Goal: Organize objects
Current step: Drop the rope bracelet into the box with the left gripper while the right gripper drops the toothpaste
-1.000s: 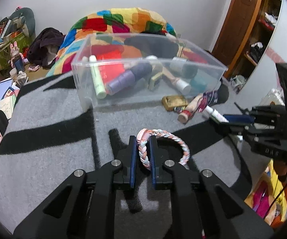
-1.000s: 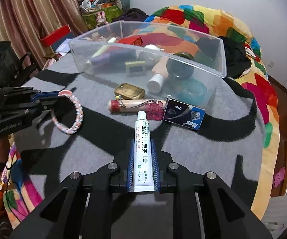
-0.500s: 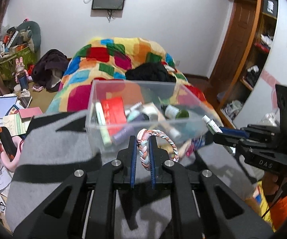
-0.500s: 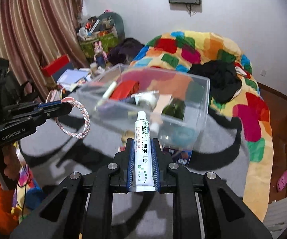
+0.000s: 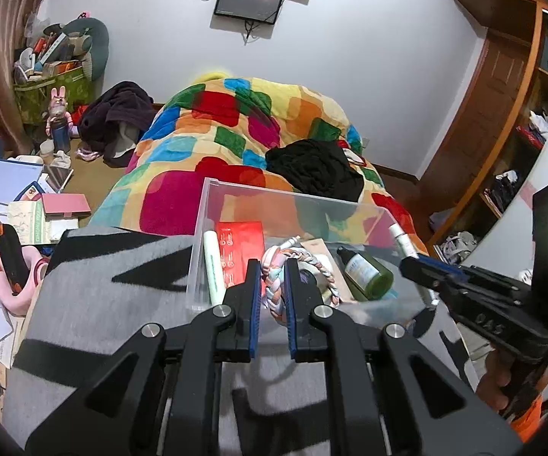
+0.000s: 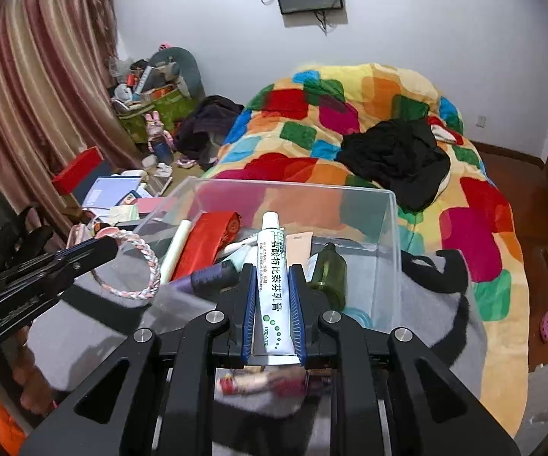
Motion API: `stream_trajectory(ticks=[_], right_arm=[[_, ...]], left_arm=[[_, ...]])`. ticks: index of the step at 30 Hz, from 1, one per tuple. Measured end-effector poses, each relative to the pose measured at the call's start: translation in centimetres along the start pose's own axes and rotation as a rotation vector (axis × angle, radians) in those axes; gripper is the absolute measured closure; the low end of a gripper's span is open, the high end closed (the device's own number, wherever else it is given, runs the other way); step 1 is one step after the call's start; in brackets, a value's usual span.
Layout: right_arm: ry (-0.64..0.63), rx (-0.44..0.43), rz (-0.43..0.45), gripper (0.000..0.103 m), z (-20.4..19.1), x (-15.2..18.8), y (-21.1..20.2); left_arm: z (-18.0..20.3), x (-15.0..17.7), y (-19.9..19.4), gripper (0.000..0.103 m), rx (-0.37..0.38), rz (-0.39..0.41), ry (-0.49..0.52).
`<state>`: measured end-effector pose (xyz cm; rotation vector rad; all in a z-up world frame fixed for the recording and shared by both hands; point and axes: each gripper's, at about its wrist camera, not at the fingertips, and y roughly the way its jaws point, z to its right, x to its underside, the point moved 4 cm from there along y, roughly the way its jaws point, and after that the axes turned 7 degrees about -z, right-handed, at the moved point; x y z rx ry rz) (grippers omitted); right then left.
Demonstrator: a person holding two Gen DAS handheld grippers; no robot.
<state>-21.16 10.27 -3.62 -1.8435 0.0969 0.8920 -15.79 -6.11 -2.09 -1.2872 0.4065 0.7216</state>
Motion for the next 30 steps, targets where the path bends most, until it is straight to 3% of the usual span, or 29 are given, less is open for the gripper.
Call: stream_trajectory(ticks=[8, 16, 30], right_arm=[[-0.018, 0.051, -0.066, 0.088, -0.1, -0.7, 3.5], [-0.087, 0.089, -0.081, 0.085, -1.1, -0.2, 3.5], [-0.042, 0.074, 0.016, 0.052, 2.0, 1.9, -2.7]], left_arm=[[-0.1, 0.2, 3.3, 0.092, 0.014, -0.081, 0.005], [1.1, 0.9, 3.4, 0.089, 0.005, -0.097, 0.058], [3.3, 1.2, -0.4, 0.042, 0.011, -0.032, 0.123]])
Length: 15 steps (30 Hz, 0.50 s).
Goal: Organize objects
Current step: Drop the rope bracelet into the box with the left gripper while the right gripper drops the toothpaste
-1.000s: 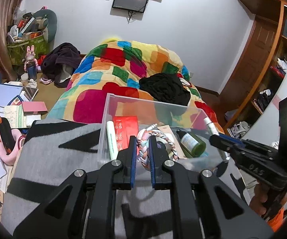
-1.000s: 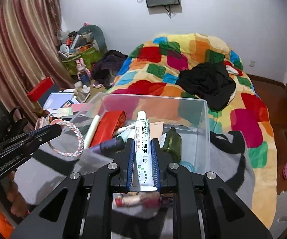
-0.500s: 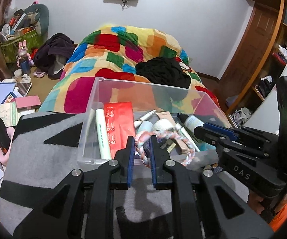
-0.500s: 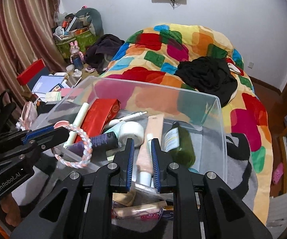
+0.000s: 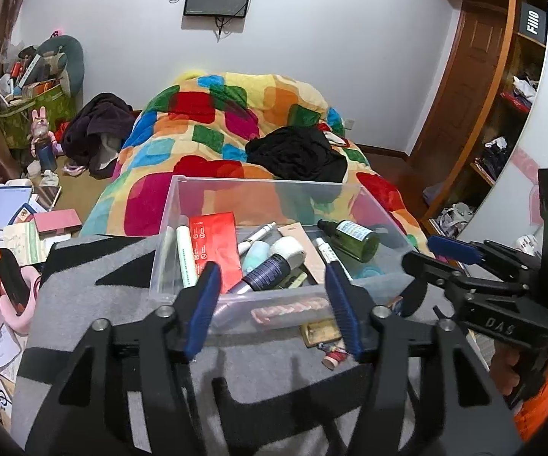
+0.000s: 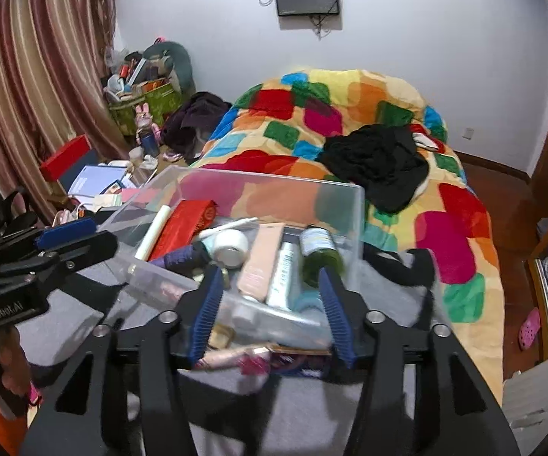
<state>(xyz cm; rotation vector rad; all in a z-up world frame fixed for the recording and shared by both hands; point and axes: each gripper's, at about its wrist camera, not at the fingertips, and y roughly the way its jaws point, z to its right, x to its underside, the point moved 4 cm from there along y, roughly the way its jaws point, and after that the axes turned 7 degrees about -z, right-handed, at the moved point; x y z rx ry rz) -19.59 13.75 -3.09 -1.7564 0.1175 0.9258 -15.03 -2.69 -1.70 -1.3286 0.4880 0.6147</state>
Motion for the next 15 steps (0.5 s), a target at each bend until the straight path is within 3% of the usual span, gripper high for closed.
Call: stream_trajectory(ticks=[5, 11, 15], right_arm=[[0.030, 0.035, -0.024, 0.052, 2.4, 1.8, -0.3], [0.034, 0.038, -0.104, 0.042, 3.6, 4.6, 1.5], [-0.014, 0.041, -0.152, 0.042, 3.0, 5.6, 3.1]], left_arm=[[0.8, 1.5, 0.3, 0.039, 0.004, -0.035, 0.029], [2.0, 4.3, 3.4, 0.039, 0.007, -0.153, 0.078], [3.4, 5.6, 5.4, 0.039, 0.025, -0.219, 0.123]])
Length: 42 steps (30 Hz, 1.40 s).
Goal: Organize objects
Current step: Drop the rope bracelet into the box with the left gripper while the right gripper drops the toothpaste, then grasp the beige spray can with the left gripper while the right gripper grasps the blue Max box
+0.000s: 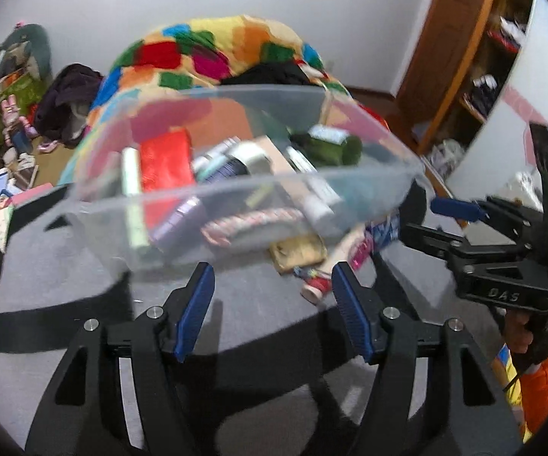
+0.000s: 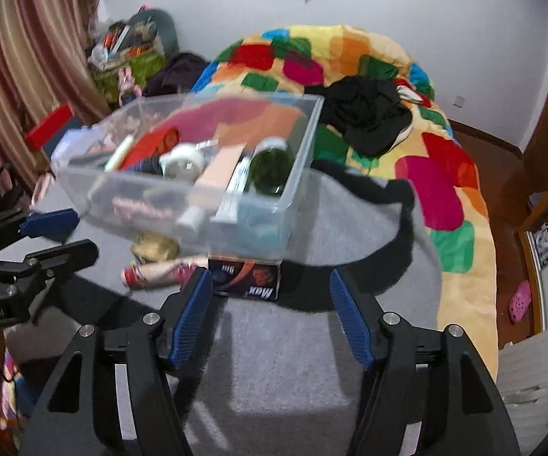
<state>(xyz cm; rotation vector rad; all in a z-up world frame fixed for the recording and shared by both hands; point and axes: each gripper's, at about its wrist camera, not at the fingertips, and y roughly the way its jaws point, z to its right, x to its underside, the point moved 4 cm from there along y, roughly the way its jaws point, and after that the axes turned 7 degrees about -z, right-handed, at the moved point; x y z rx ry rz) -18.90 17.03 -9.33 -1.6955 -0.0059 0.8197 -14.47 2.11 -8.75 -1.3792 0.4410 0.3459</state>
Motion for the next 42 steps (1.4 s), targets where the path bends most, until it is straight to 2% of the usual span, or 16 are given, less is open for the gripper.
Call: stream_trajectory(ticks=[5, 7, 9, 10, 12, 14, 15, 21, 35, 37, 40, 42], right_arm=[[-0.042, 0.015, -0.044, 0.042, -0.6, 0.1, 2.0], [-0.043, 0.002, -0.060, 0.042, -0.6, 0.1, 2.5], [-0.039, -0.009, -0.068, 0.042, -0.6, 0.2, 3.0], [-0.039, -0.015, -0.069, 0.042, -0.7, 0.2, 3.1], [-0.040, -0.028, -0.075, 0.043, -0.9, 0.3, 3.5], [-0.048, -0.035, -0.074, 0.055, -1.2, 0.4, 3.5], [-0.050, -0.045, -0.072, 0.058, -1.2, 0.4, 3.4], [-0.049, -0.048, -0.058, 0.058, -1.3, 0.6, 3.1], [-0.048, -0.070, -0.028, 0.058, -1.9, 2.9, 0.3], [-0.045, -0.075, -0.020, 0.058, -2.0, 3.0, -0.1], [-0.038, -0.082, -0.004, 0.058, -2.2, 3.0, -1.0], [-0.033, -0.088, 0.006, 0.058, -2.4, 2.9, -1.5]], left_arm=[[2.1, 0.1, 2.0, 0.041, -0.008, -0.065, 0.110], [2.7, 0.2, 2.7, 0.047, -0.006, -0.091, 0.147], [3.2, 0.3, 3.5, 0.060, -0.004, -0.115, 0.181], [3.3, 0.3, 3.8, 0.063, -0.002, -0.125, 0.190], [3.4, 0.2, 4.0, 0.068, 0.001, -0.114, 0.192], [3.5, 0.3, 3.9, 0.079, 0.016, -0.108, 0.194], [3.4, 0.3, 3.9, 0.079, 0.021, -0.107, 0.193], [2.7, 1.3, 3.0, 0.084, 0.028, -0.092, 0.180], [-0.6, 6.3, -1.1, 0.083, 0.015, -0.071, 0.112], [-0.7, 6.1, -1.1, 0.080, 0.025, -0.073, 0.104], [-0.4, 5.6, -0.7, 0.064, 0.030, -0.057, 0.107], [-0.2, 5.1, 0.0, 0.061, 0.019, -0.055, 0.108]])
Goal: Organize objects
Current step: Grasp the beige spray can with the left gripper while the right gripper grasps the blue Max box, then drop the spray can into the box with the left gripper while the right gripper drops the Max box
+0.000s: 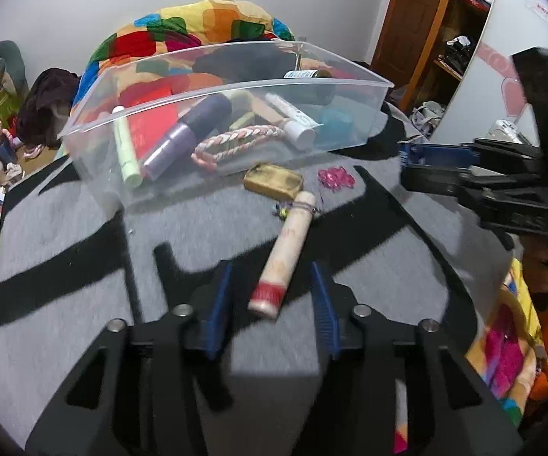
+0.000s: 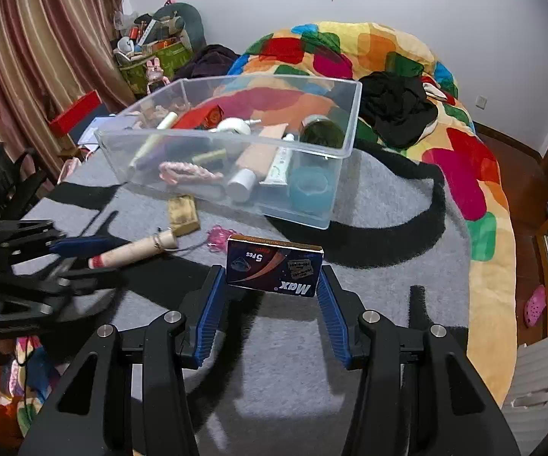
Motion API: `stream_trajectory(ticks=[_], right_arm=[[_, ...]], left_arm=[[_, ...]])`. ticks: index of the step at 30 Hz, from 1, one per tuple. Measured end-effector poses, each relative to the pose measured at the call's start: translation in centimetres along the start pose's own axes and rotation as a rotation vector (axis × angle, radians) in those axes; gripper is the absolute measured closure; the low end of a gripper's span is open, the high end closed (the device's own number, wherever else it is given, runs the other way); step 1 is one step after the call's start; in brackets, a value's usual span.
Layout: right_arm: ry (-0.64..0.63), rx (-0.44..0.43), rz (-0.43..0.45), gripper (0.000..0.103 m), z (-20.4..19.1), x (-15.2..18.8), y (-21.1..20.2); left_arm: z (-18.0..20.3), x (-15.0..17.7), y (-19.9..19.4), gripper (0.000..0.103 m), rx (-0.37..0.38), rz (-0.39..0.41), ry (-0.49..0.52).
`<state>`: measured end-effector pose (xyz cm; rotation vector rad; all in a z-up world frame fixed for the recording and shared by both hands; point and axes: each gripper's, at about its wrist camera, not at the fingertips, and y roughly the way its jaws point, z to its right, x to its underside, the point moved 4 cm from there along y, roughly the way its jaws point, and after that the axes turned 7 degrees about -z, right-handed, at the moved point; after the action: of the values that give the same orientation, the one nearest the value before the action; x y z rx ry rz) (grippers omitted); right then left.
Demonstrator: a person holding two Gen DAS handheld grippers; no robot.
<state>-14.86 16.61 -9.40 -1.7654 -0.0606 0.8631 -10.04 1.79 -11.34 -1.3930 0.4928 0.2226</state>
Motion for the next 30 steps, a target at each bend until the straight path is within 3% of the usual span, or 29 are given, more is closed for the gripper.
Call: stream_trajectory(ticks=[2, 8, 13, 18, 24, 30], right_arm=[[0.002, -0.003, 0.009, 0.058, -0.2, 0.0, -0.4], [0.019, -0.007, 0.047, 0.058, -0.5, -0.6, -1.5], [0.022, -0.023, 0.077, 0.058, -0.9, -1.4, -2.1], [0.027, -0.034, 0.099, 0.058, -1.4, -2.4, -2.3], [0.047, -0.033, 0.144, 0.058, -1.6, -4.4, -3.0], [0.089, -0.020, 0.163, 0.058, -1.2, -7.0, -2.6]], left_arm=[[0.2, -0.4, 0.3, 0.062, -0.009, 0.017, 0.003], [0.2, 0.1, -0.2, 0.088, -0.010, 0.043, -0.011], [-1.0, 1.5, -1.9, 0.089, -0.026, 0.065, -0.065], [-2.5, 1.3, -4.9, 0.089, -0.015, 0.137, -0.126], [-3.3, -0.8, -7.6, 0.089, -0.020, 0.224, -0.148], [-4.3, -3.6, -8.3, 0.089, -0.006, 0.260, -0.182]])
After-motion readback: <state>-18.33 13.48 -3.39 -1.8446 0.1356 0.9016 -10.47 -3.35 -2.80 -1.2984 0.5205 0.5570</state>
